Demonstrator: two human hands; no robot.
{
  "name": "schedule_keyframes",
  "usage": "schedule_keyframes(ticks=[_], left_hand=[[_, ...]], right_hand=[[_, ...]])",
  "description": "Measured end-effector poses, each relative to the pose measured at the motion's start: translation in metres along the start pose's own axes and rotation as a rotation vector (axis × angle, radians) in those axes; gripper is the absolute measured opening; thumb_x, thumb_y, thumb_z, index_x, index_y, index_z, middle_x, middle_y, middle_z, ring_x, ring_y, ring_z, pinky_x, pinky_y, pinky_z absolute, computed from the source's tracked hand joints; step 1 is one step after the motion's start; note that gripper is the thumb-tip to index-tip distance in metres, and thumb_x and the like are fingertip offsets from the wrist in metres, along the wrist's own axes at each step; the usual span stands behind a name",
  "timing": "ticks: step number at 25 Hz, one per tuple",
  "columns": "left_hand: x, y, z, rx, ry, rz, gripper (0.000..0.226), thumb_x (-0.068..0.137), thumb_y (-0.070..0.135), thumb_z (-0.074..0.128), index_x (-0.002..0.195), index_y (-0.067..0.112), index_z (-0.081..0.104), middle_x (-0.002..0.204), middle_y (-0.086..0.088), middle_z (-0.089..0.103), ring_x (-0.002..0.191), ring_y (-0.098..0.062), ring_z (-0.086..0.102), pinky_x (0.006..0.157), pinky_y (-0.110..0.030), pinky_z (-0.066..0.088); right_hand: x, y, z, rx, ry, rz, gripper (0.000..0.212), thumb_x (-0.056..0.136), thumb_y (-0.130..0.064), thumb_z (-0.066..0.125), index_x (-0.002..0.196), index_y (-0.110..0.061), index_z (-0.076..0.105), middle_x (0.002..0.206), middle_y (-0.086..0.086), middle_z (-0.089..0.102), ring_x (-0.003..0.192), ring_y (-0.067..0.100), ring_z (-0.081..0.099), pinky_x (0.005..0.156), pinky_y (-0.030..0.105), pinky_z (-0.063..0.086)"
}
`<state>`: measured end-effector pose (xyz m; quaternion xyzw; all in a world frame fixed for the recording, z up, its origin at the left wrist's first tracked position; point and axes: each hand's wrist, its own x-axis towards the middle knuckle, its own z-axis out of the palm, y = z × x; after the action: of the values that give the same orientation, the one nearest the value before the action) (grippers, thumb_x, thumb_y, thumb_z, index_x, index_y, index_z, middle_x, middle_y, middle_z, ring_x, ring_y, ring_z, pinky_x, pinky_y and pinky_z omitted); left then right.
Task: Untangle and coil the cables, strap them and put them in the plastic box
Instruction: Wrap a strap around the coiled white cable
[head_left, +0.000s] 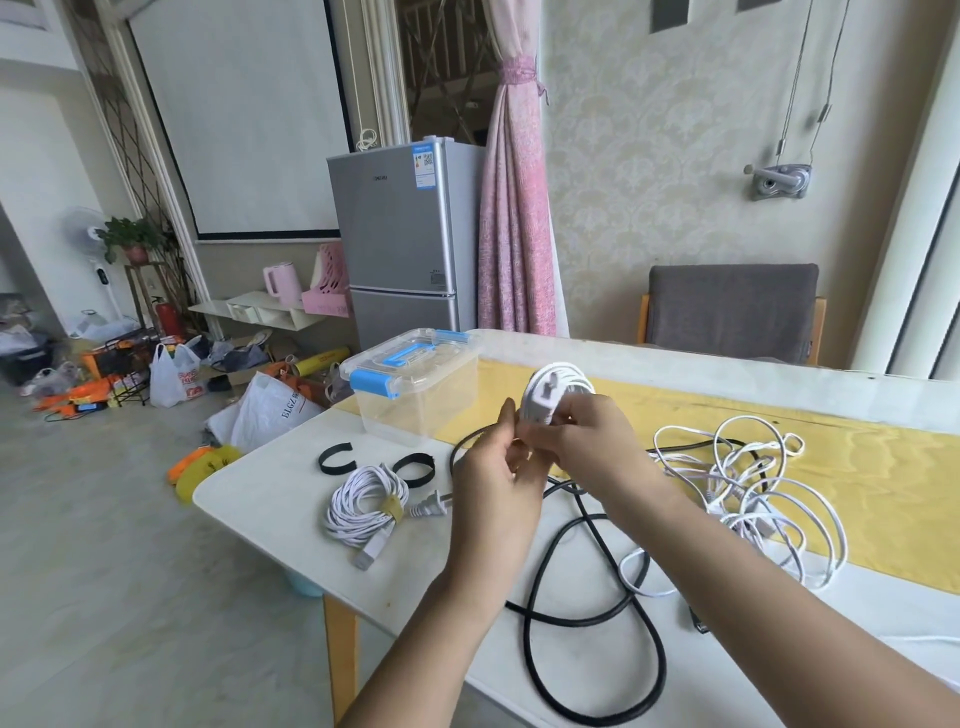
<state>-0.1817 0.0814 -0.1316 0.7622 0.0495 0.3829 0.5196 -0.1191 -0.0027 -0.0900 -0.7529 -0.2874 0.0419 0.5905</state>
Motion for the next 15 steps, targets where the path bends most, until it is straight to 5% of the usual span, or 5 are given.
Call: schedule_keyframes(ticks=[2, 4, 7, 11, 15], left_hand=[[0.004, 0.0, -0.007, -0.01, 0.03, 0.009, 0.035, 0.091, 0.006, 0.06, 0.121, 0.024, 0.063, 0.09, 0.005, 0.075, 0.079, 0.003, 0.065, 0.074, -0.017, 0.049], [0.011, 0.0, -0.017, -0.093, 0.023, 0.009, 0.027, 0.09, 0.005, 0.061, 0.101, 0.027, 0.07, 0.082, 0.01, 0.074, 0.079, -0.001, 0.065, 0.075, -0.02, 0.051], [0.025, -0.01, -0.041, -0.293, 0.122, -0.22, 0.018, 0.091, 0.006, 0.059, 0.092, 0.018, 0.072, 0.077, 0.006, 0.073, 0.073, -0.01, 0.066, 0.074, -0.025, 0.055], [0.051, -0.022, -0.094, -0.619, 0.292, -0.518, 0.014, 0.095, 0.004, 0.051, 0.086, 0.004, 0.062, 0.061, 0.001, 0.071, 0.055, -0.006, 0.067, 0.051, -0.02, 0.055], [0.06, -0.044, -0.135, -0.709, 0.433, -0.647, 0.018, 0.097, 0.007, 0.048, 0.082, 0.008, 0.057, 0.052, 0.001, 0.067, 0.048, -0.006, 0.065, 0.053, -0.019, 0.054]], right_hand=[[-0.002, -0.003, 0.002, -0.058, 0.026, -0.07, 0.017, 0.081, -0.006, 0.067, 0.071, 0.006, 0.058, 0.06, 0.009, 0.049, 0.059, 0.019, 0.047, 0.06, 0.035, 0.042], [-0.002, -0.008, 0.001, 0.049, -0.048, -0.054, 0.005, 0.084, 0.0, 0.062, 0.085, -0.003, 0.066, 0.064, 0.003, 0.057, 0.063, 0.016, 0.056, 0.075, 0.039, 0.055], [-0.001, -0.009, -0.004, 0.076, -0.11, -0.02, 0.022, 0.088, 0.0, 0.057, 0.103, -0.012, 0.067, 0.071, -0.001, 0.059, 0.06, 0.012, 0.056, 0.075, 0.03, 0.055], [0.002, 0.014, -0.003, -0.537, -0.053, -0.191, 0.041, 0.091, -0.01, 0.049, 0.128, -0.024, 0.057, 0.098, -0.001, 0.067, 0.085, 0.017, 0.059, 0.072, 0.026, 0.043], [0.005, 0.035, 0.0, -0.846, -0.227, -0.108, 0.047, 0.091, -0.02, 0.051, 0.138, -0.021, 0.047, 0.126, 0.003, 0.06, 0.114, 0.023, 0.054, 0.087, 0.027, 0.041]])
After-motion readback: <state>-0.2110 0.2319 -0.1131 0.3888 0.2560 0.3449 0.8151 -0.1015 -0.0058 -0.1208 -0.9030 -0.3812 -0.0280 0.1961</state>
